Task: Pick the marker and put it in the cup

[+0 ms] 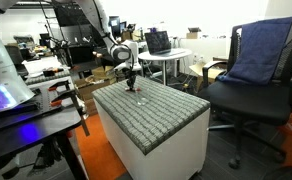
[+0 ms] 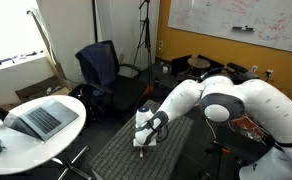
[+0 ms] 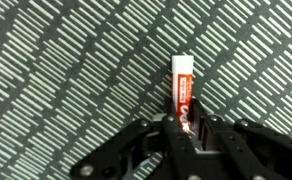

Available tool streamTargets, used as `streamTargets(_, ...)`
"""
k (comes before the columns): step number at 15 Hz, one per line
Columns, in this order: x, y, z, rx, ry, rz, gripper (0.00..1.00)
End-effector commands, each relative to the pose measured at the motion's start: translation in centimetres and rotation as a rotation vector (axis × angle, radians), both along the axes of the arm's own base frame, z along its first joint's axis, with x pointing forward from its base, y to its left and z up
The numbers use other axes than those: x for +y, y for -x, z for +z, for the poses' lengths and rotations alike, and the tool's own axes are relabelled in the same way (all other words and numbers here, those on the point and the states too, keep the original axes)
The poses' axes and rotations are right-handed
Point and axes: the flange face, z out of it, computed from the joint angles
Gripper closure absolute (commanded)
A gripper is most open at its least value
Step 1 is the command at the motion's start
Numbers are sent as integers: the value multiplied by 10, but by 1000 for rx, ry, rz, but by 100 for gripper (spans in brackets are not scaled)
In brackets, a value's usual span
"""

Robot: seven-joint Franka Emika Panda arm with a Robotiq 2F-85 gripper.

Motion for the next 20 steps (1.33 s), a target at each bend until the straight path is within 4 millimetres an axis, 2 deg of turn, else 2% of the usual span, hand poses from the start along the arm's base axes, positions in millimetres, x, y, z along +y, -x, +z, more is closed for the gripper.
streamTargets(1,-2,-7,7,16,-4,-17,95)
streamTargets(12,-2,-14,57,-28,169,-103,95)
streamTargets(20,-2,-11,93,20,394,-222,95)
